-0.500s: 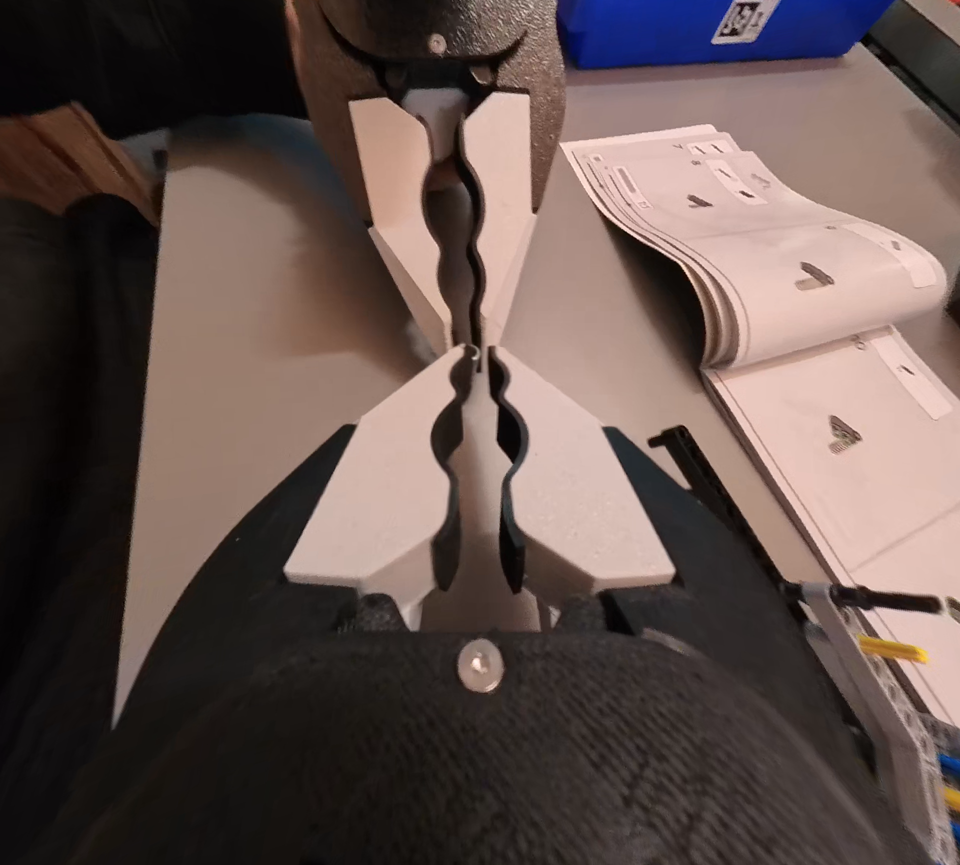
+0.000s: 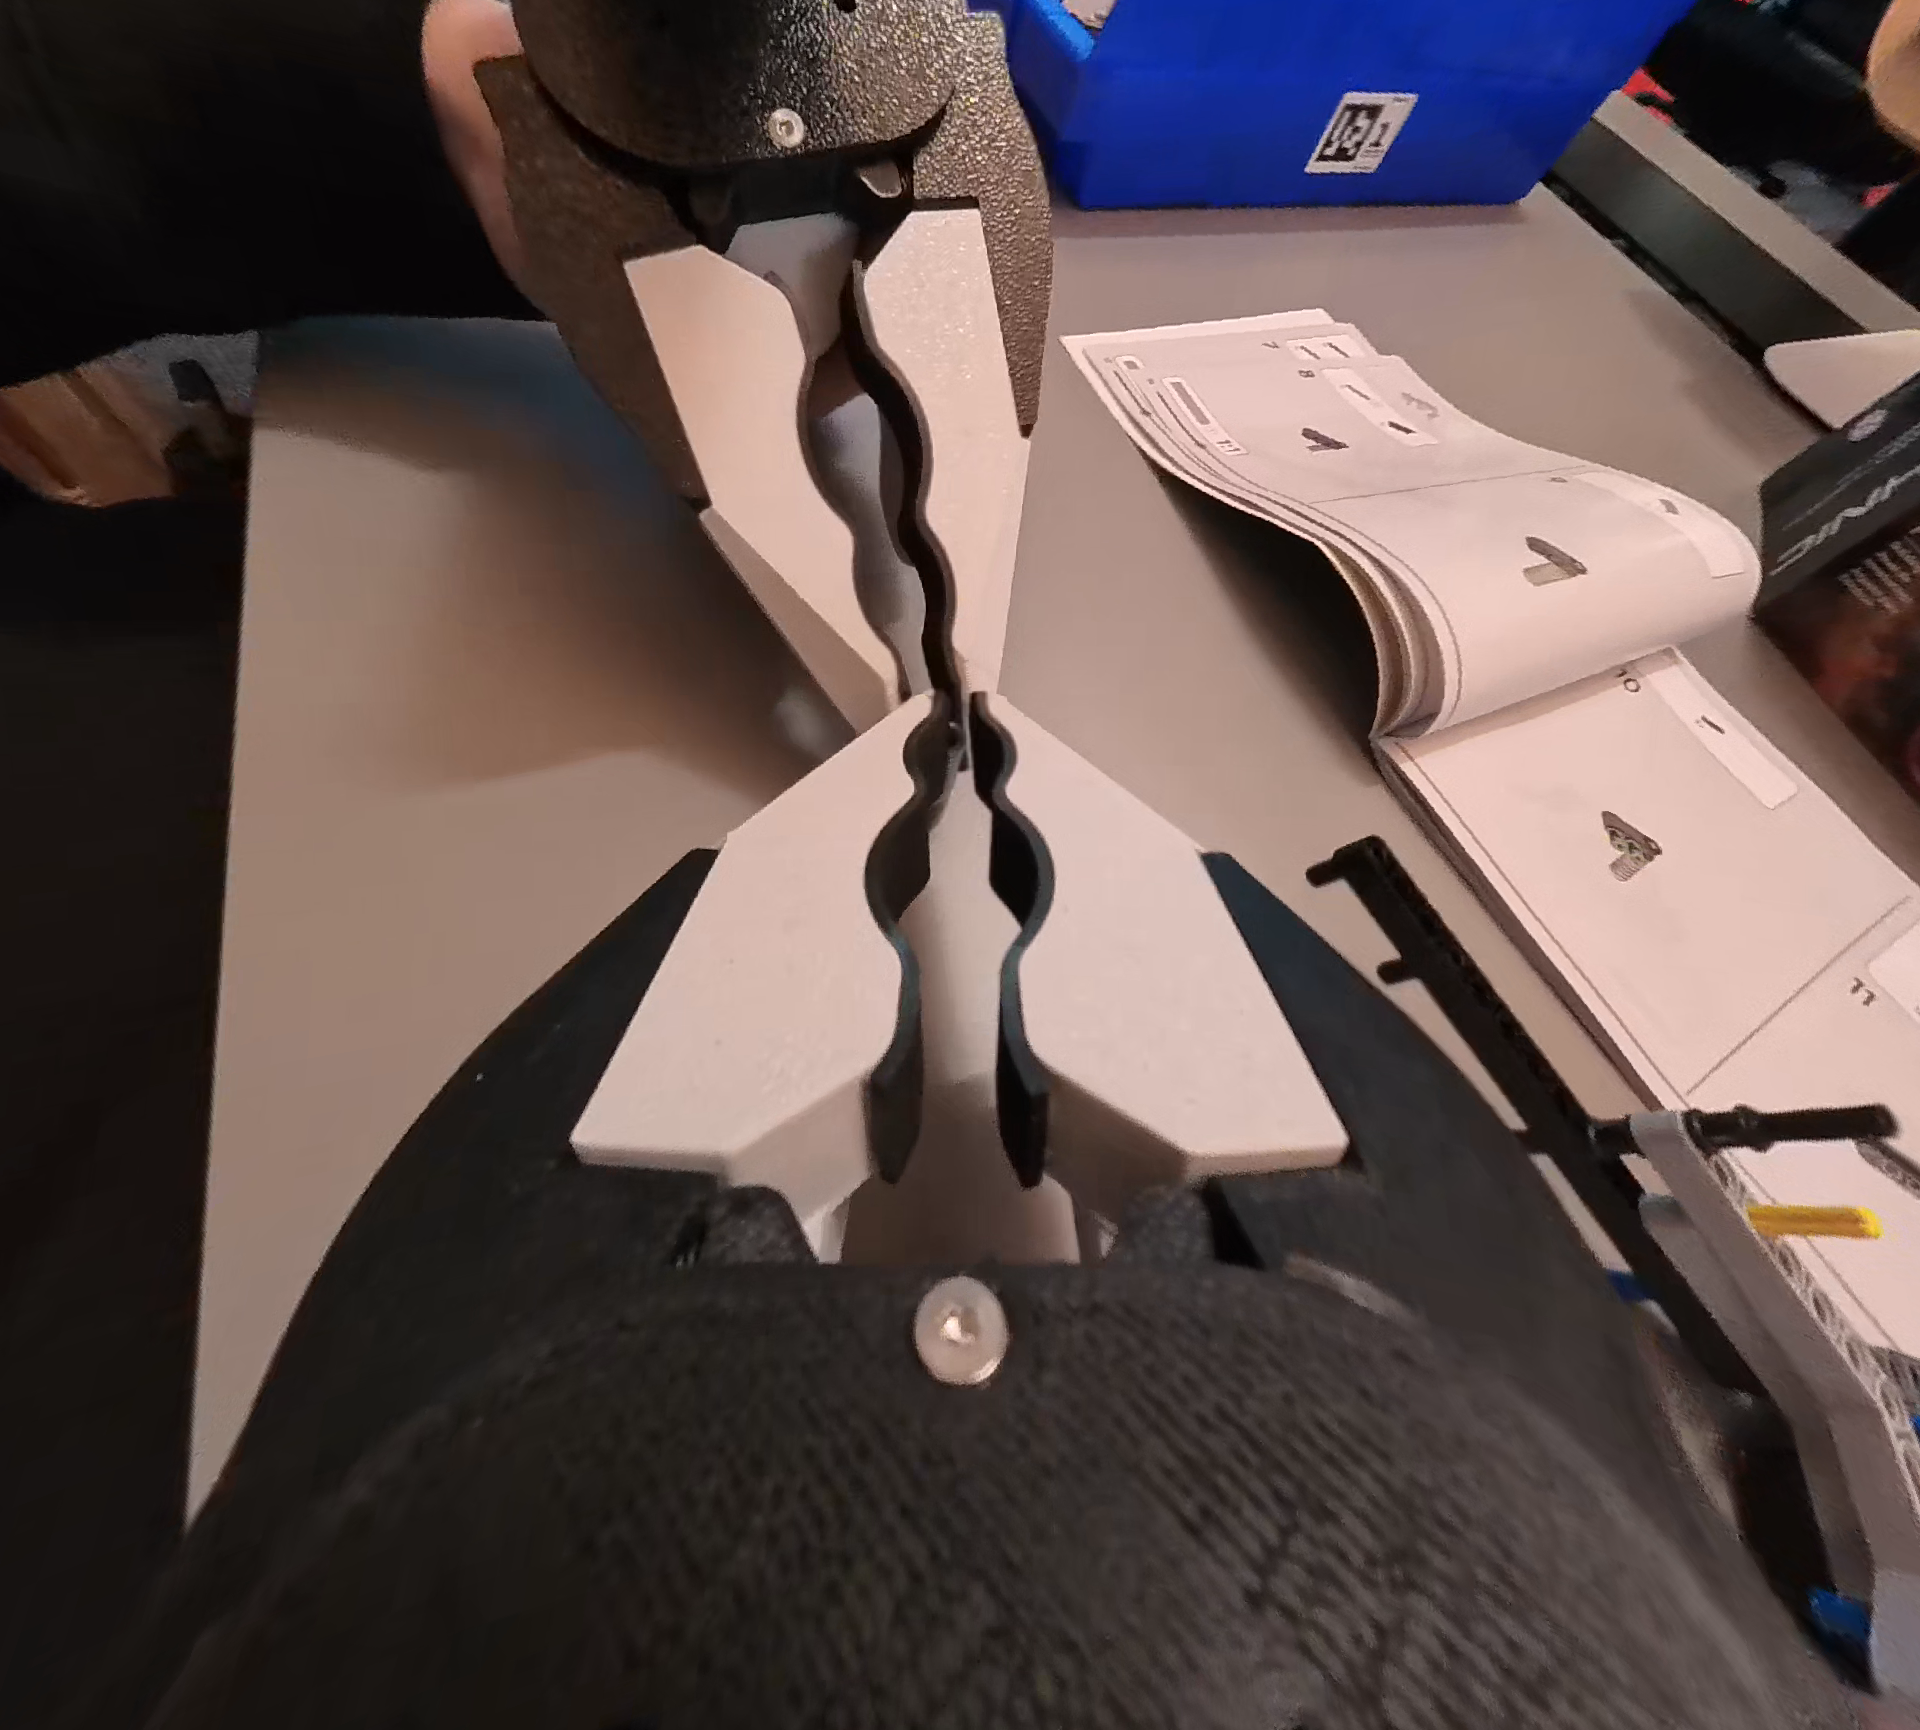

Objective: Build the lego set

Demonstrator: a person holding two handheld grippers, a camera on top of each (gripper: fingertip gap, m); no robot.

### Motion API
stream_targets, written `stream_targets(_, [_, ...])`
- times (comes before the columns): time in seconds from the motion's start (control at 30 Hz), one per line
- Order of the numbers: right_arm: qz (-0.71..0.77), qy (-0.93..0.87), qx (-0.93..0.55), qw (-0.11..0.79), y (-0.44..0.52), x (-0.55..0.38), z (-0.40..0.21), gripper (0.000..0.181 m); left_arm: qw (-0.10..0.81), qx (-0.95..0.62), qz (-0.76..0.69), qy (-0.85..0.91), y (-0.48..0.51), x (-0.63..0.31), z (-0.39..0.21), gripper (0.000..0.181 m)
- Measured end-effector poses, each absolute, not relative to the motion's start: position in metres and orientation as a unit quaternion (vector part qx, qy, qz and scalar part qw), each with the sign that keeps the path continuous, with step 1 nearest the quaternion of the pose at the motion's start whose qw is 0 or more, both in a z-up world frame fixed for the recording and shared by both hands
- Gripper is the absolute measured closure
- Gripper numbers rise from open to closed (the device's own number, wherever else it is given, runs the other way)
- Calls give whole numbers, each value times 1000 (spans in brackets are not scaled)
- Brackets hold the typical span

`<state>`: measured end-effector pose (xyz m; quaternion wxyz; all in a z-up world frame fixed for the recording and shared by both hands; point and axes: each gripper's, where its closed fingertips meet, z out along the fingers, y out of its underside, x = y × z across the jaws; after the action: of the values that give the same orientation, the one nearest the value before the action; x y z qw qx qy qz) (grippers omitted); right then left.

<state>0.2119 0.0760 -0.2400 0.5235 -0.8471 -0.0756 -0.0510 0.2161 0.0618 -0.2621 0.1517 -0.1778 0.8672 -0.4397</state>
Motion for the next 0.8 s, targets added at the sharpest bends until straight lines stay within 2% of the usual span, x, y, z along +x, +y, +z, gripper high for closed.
stream_targets(0.47, [-32,-60,-857,511,61,211,-239,178,132,-192,-446,864,63,217,-263,176])
stream_targets(0.53, [-40,-64,-871,485,62,215,-250,174,127,-193,-447,864,63,217,-263,176])
stream_targets(0.8, [-18,-75,-876,477,69,214,-258,181,113,-197,-450,864,64,216,-263,176])
